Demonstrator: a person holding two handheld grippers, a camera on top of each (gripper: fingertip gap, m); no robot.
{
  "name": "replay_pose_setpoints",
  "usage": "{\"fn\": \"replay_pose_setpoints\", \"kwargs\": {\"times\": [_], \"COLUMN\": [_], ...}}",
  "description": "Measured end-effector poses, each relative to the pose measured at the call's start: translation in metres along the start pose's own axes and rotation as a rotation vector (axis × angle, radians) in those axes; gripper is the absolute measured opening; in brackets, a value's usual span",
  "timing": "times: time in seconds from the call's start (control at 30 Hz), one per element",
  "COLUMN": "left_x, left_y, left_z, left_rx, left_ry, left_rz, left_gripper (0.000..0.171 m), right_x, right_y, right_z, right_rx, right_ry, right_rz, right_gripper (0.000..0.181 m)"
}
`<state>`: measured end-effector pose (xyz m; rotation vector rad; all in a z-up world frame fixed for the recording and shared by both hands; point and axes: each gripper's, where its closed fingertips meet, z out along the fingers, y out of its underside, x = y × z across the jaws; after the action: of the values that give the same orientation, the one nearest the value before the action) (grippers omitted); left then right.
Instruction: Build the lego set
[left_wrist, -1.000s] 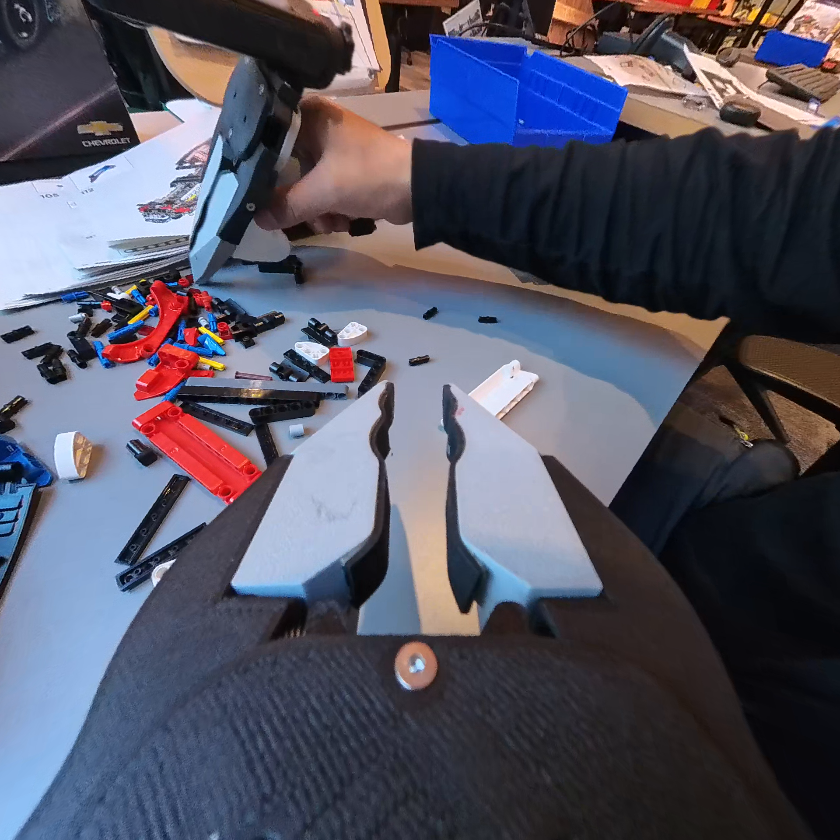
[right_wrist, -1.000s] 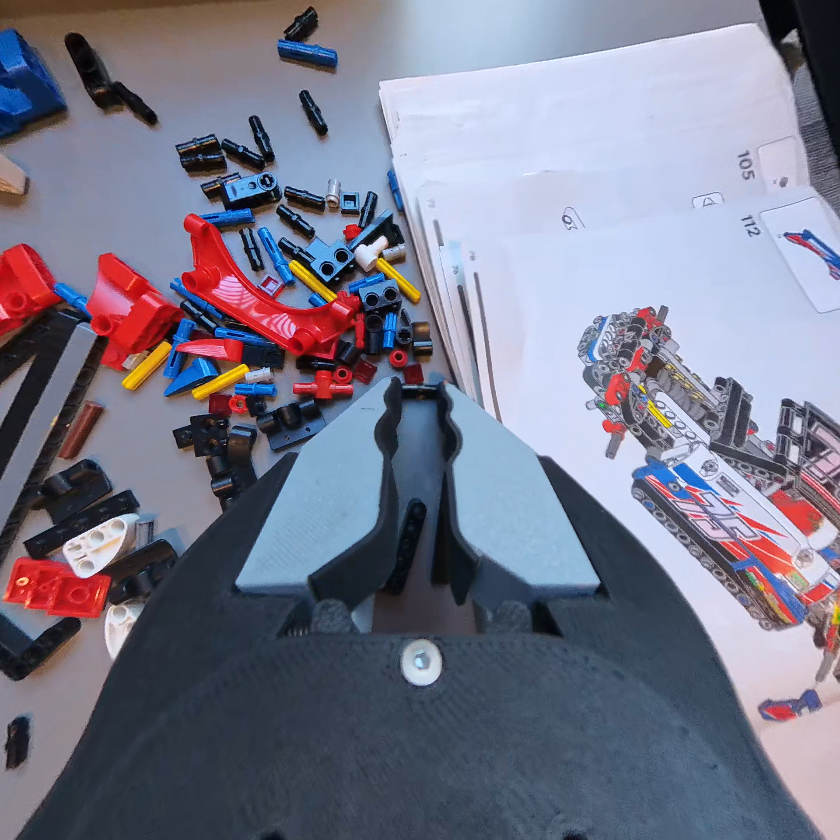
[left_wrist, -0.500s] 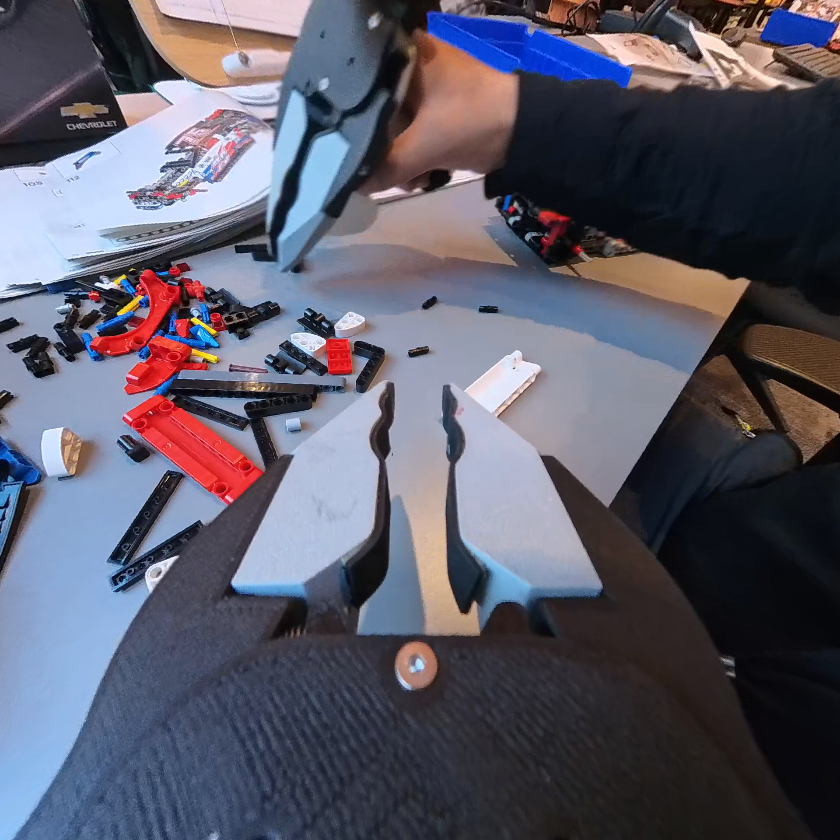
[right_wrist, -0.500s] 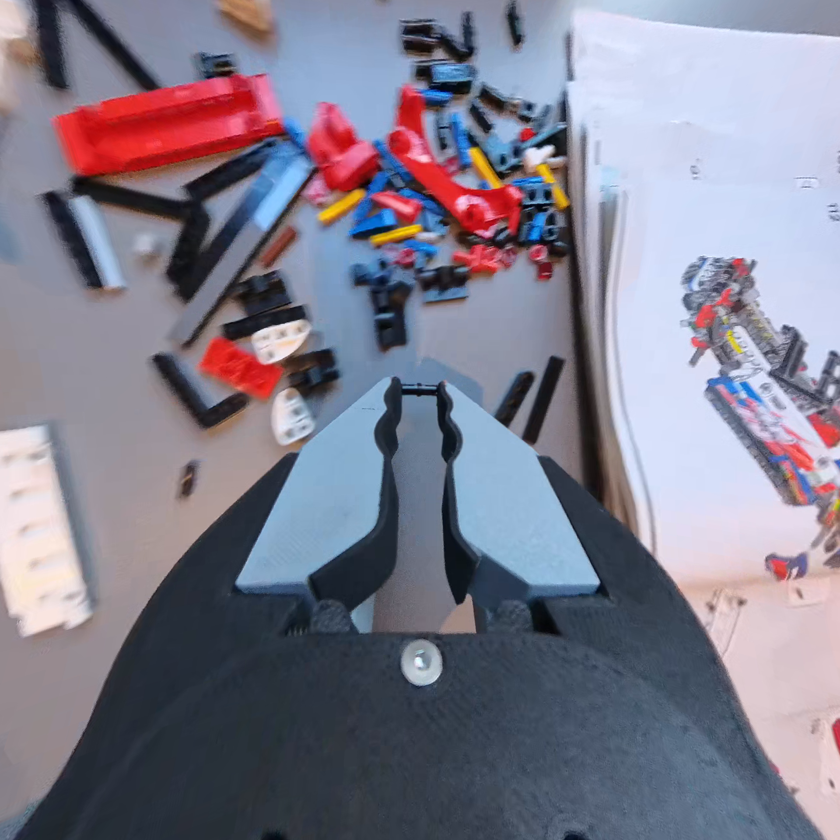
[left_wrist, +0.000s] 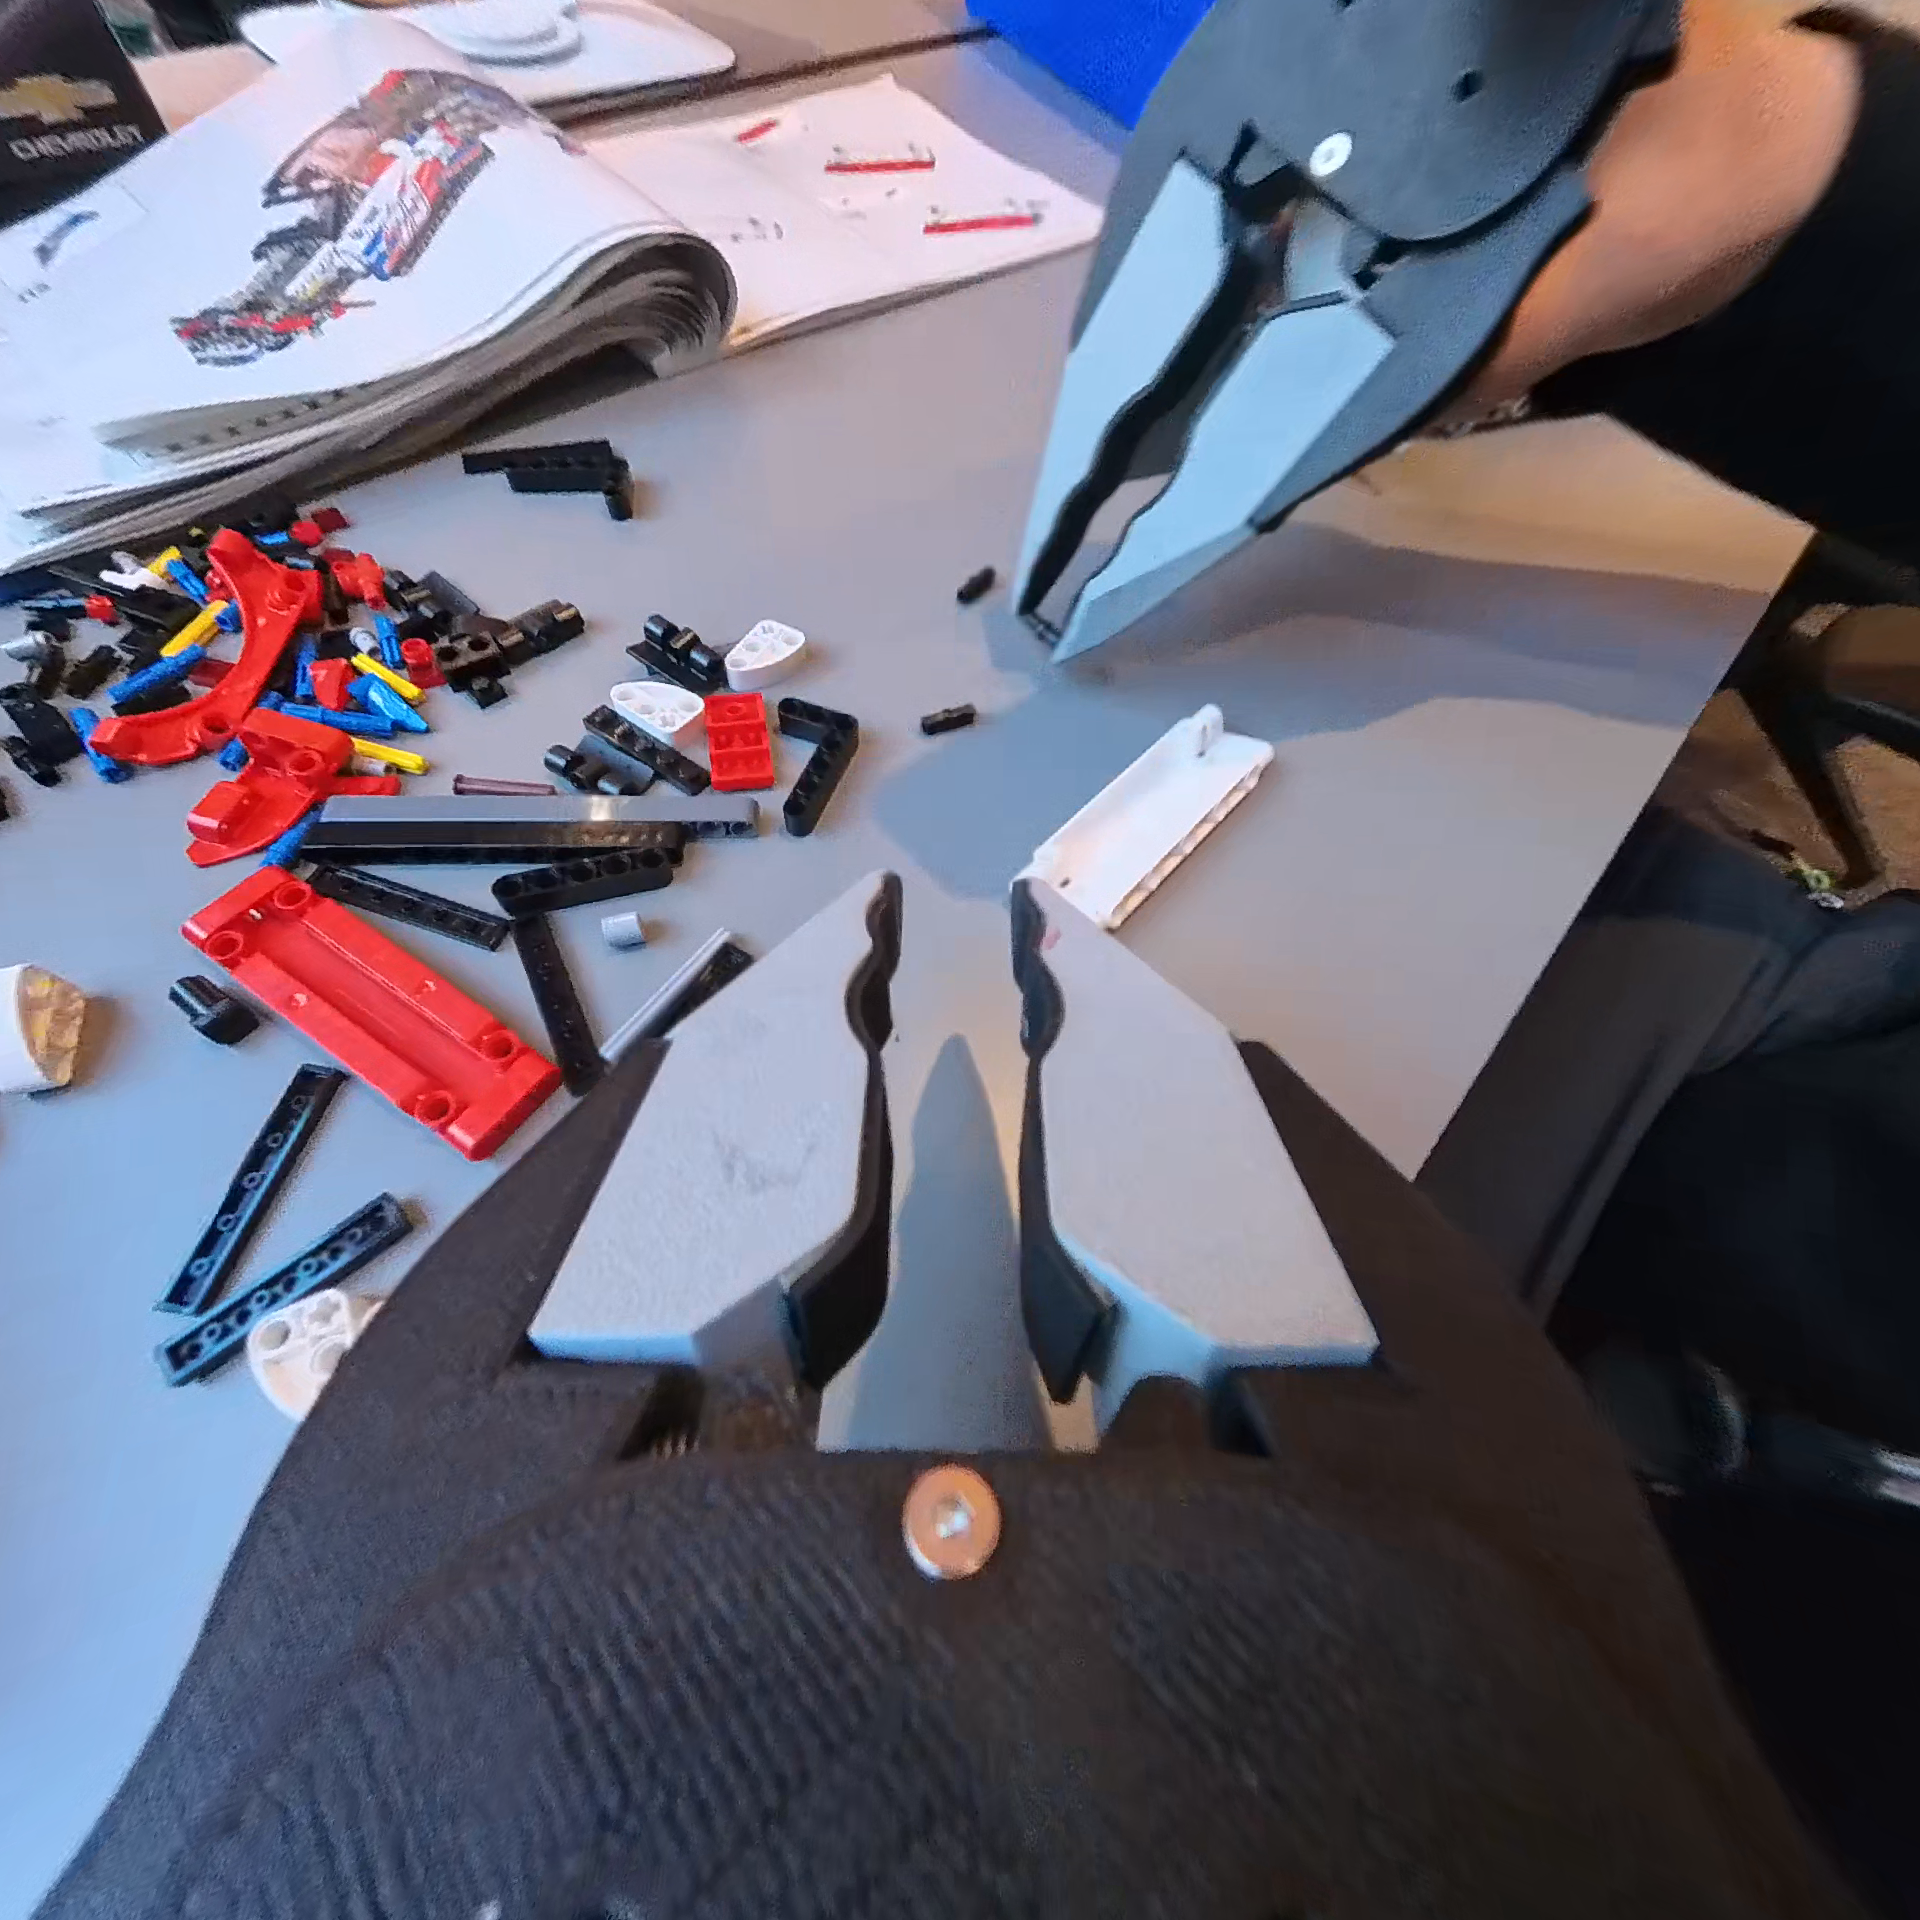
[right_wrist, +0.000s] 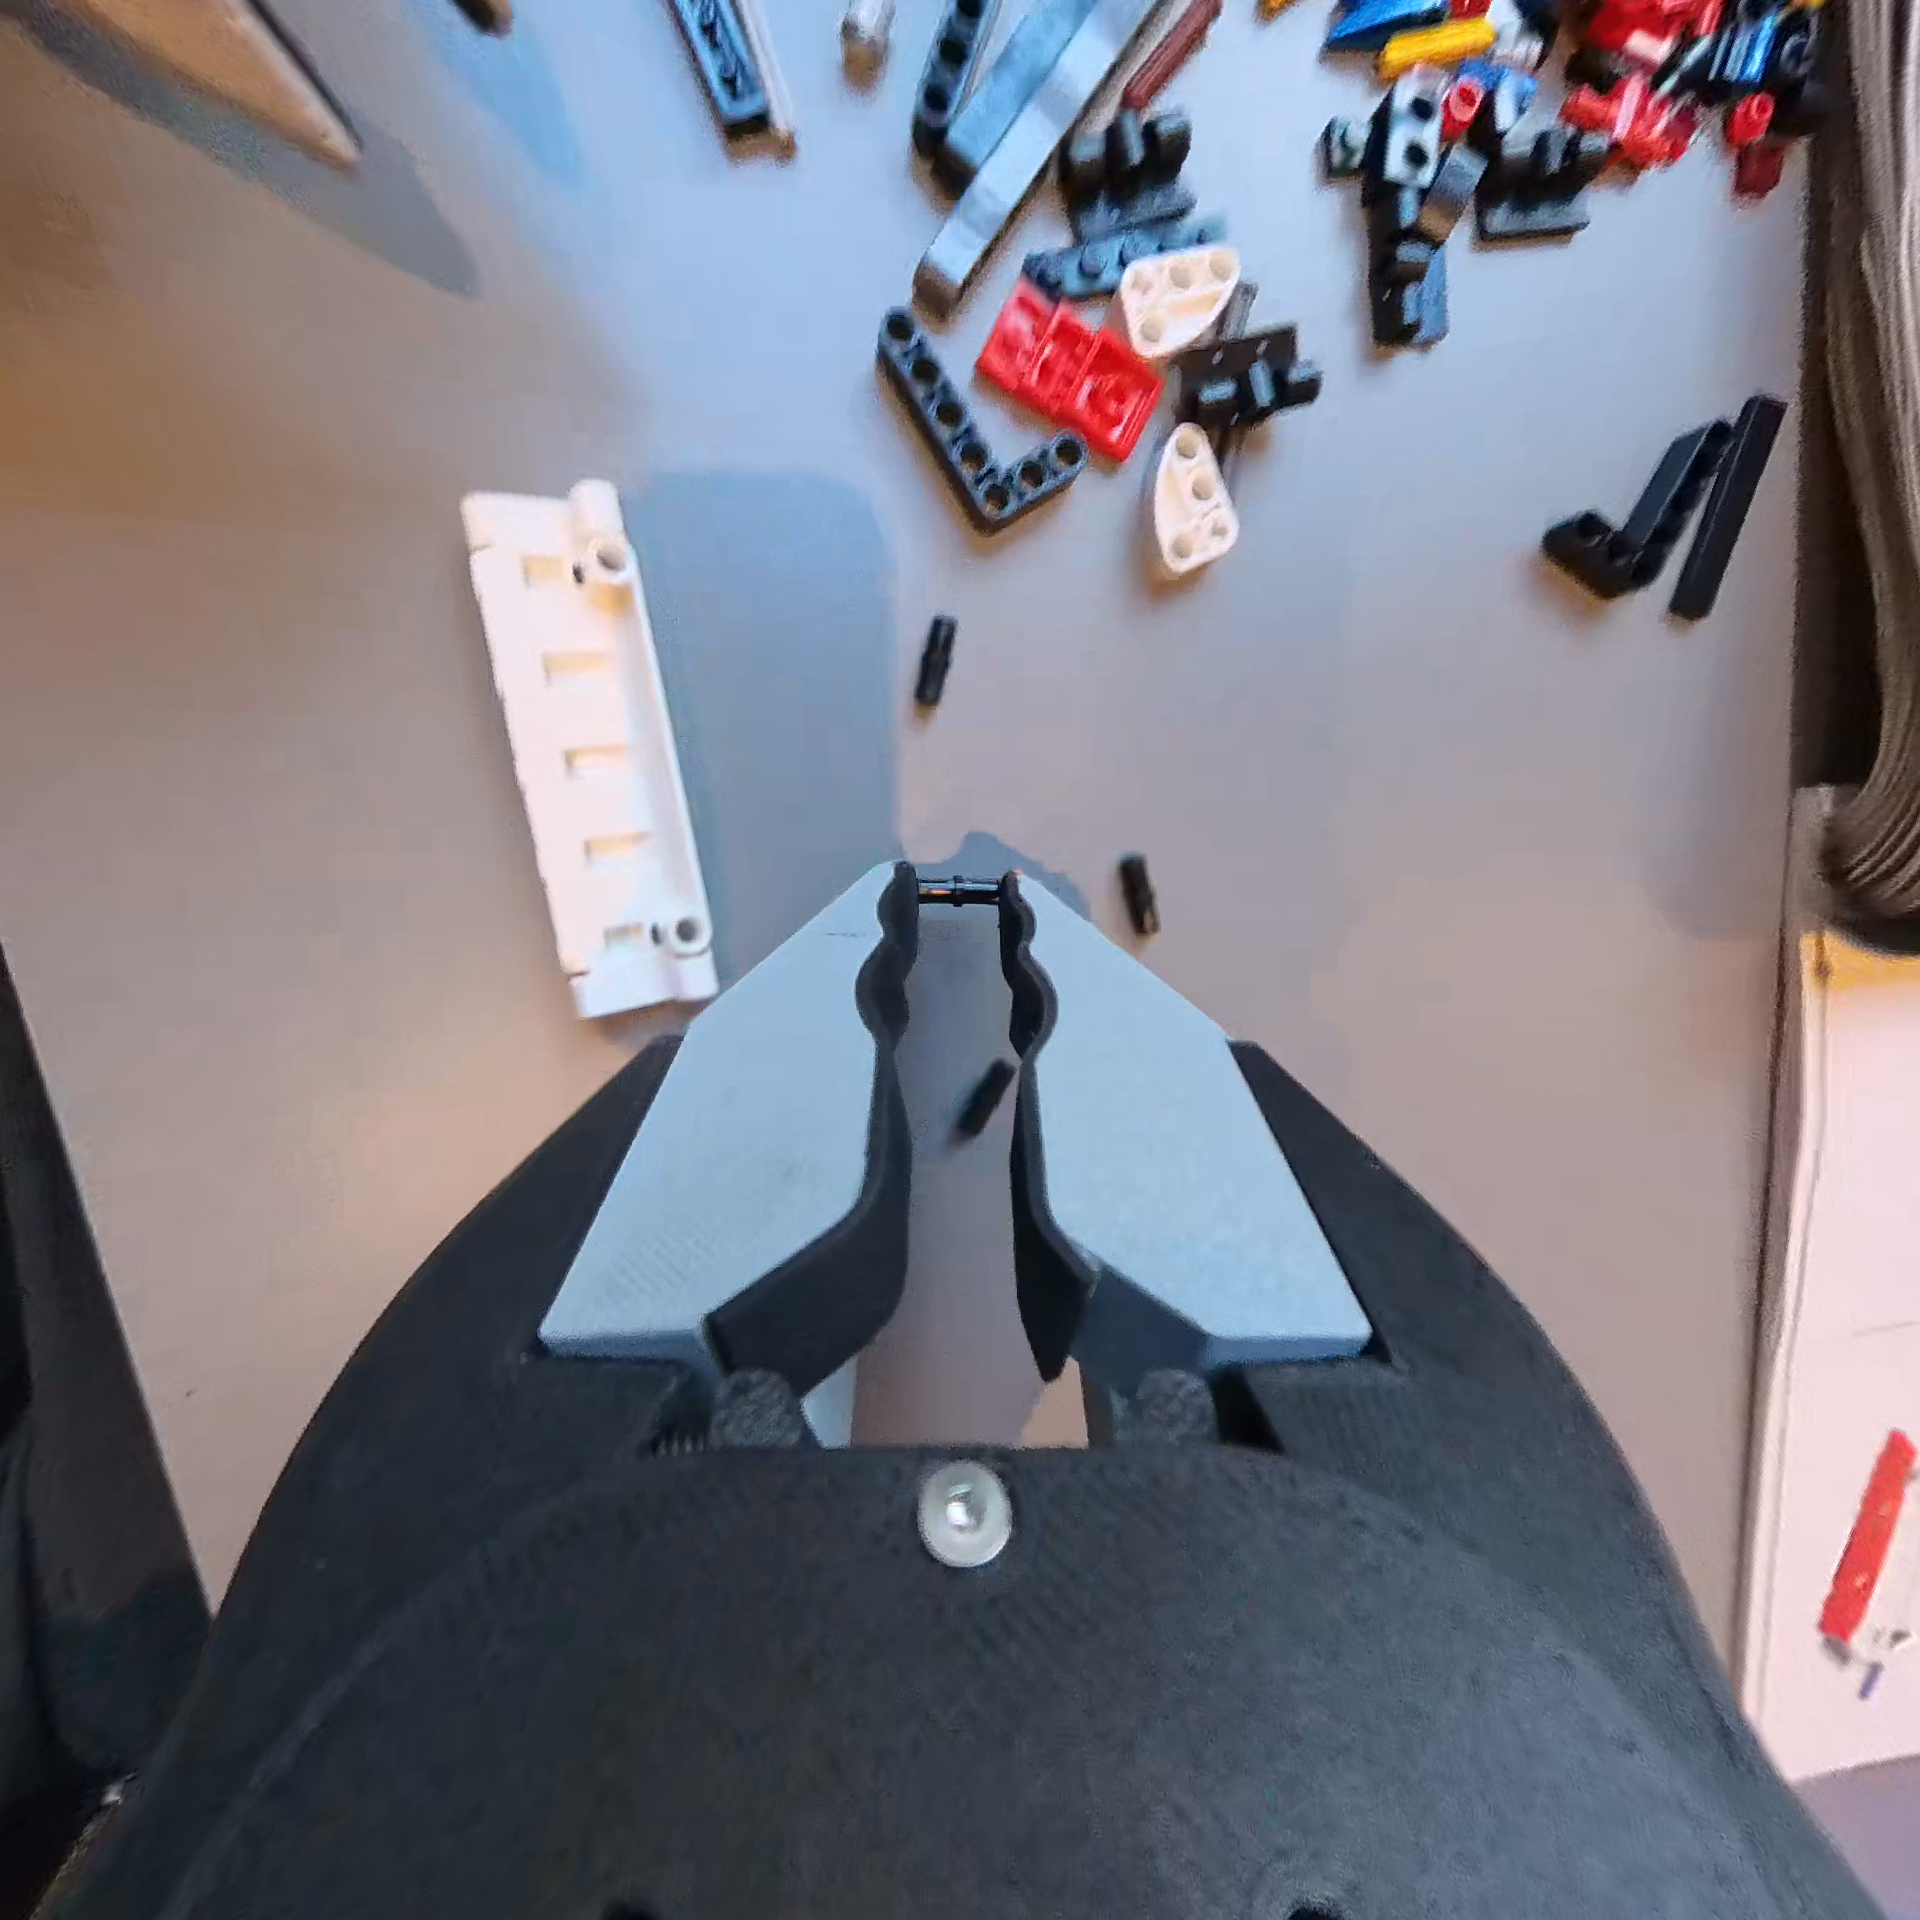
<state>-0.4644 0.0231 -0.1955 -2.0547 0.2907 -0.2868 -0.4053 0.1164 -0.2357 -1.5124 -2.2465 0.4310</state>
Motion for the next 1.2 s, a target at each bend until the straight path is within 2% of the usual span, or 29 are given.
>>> {"fn": "replay_pose_setpoints", "kwargs": {"times": [0.07,0.23,0.4,0.5,0.77,0.9,1.07,1.2], "left_x": [0.001,0.003,0.001,0.000,-0.005,-0.006,-0.006,-0.007], "left_y": [0.005,0.001,0.005,0.007,0.010,0.009,0.010,0.010], "left_z": [0.004,0.003,0.006,0.007,0.010,0.009,0.010,0.010], "left_rx": [-0.029,-0.002,-0.032,-0.049,-0.070,-0.064,-0.070,-0.069], "left_ry": [-0.001,-0.002,-0.026,-0.038,-0.033,-0.034,-0.032,-0.040], "left_rz": [0.009,0.010,0.010,0.016,-0.040,-0.051,-0.046,-0.050], "left_gripper": [0.018,0.013,0.014,0.014,0.015,0.015,0.015,0.016], "right_x": [-0.006,-0.018,-0.030,-0.038,-0.046,-0.054,-0.058,-0.060], "right_y": [0.011,0.009,0.023,0.038,0.056,0.066,0.071,0.082], "right_z": [0.001,-0.012,-0.020,-0.019,-0.030,-0.038,-0.041,-0.045], "right_rx": [-0.021,0.049,0.061,0.020,0.065,0.048,0.125,0.098], "right_ry": [0.010,0.009,0.008,-0.025,-0.021,-0.013,-0.011,0.036], "right_rz": [0.010,0.044,0.066,0.118,0.229,0.285,0.335,0.274], "right_gripper": [0.013,0.019,0.023,0.036,0.033,0.039,0.040,0.034]}}
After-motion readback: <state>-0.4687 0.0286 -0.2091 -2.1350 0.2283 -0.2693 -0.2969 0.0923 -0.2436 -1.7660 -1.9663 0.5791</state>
